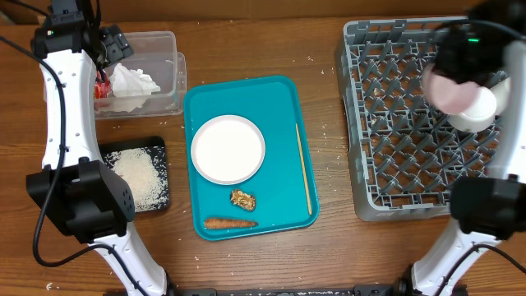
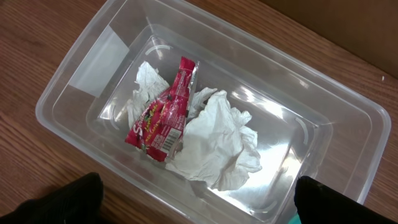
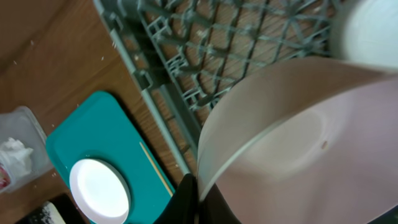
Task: Sort waste into correct bins and load items into the dishwasher
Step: 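Carry the small bowl right toward the gray dish rack, then lower the bowl into the rack beside the first bowl and release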
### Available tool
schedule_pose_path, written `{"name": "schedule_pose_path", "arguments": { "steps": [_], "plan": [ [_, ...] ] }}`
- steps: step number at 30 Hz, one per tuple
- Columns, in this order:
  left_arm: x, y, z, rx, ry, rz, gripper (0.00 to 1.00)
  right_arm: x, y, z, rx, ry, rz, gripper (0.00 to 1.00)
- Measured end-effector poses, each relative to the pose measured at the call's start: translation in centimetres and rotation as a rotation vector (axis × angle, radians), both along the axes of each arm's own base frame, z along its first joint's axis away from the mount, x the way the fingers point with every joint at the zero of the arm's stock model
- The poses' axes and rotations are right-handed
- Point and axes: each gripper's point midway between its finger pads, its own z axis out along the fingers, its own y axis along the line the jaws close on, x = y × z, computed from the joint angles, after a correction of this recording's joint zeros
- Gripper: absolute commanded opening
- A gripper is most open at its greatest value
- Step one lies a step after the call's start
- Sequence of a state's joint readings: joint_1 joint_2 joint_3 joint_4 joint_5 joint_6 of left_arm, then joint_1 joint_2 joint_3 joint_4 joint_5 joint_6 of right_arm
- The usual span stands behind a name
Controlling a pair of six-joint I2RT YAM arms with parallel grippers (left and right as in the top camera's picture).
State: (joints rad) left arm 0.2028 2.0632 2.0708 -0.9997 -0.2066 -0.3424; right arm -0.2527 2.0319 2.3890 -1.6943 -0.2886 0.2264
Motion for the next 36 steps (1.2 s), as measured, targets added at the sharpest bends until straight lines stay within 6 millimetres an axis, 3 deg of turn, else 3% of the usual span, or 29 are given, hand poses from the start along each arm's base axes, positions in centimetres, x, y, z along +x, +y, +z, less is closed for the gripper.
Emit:
{"name": "schedule_pose_path", "arguments": {
  "steps": [3, 9, 13, 17, 22, 27, 36],
  "plan": [
    [0.0, 0.0, 0.0, 0.0, 0.0, 0.0, 1.0, -0.5, -3.6, 0.8, 0.084, -0.065, -0.017, 0.04],
    [0.0, 0.0, 0.0, 0.0, 0.0, 0.0, 1.0, -2.2, -8.9, 2.1, 0.242, -0.217, -0.025, 0.04],
    [0.0, 0.0, 0.0, 0.0, 0.0, 0.0, 1.0, -3.4, -11.3, 0.9, 0.318, -0.263, -0.038, 0.04],
    [0.0, 0.0, 0.0, 0.0, 0.0, 0.0, 1.0, -2.7, -13.3, -1.2, 0.353, -0.362, -0.018, 0.04],
    [0.0, 0.0, 0.0, 0.0, 0.0, 0.0, 1.0, -1.8, -15.0, -3.5, 0.42, -0.516, -0.004, 0.04],
    [0.0, 0.0, 0.0, 0.0, 0.0, 0.0, 1.0, -2.1, -15.9, -5.4, 0.47, -0.591, -0.017, 0.04],
    [0.0, 0.0, 0.0, 0.0, 0.0, 0.0, 1.0, -2.1, -15.9, -6.4, 0.497, -0.627, -0.013, 0.04]
  ]
}}
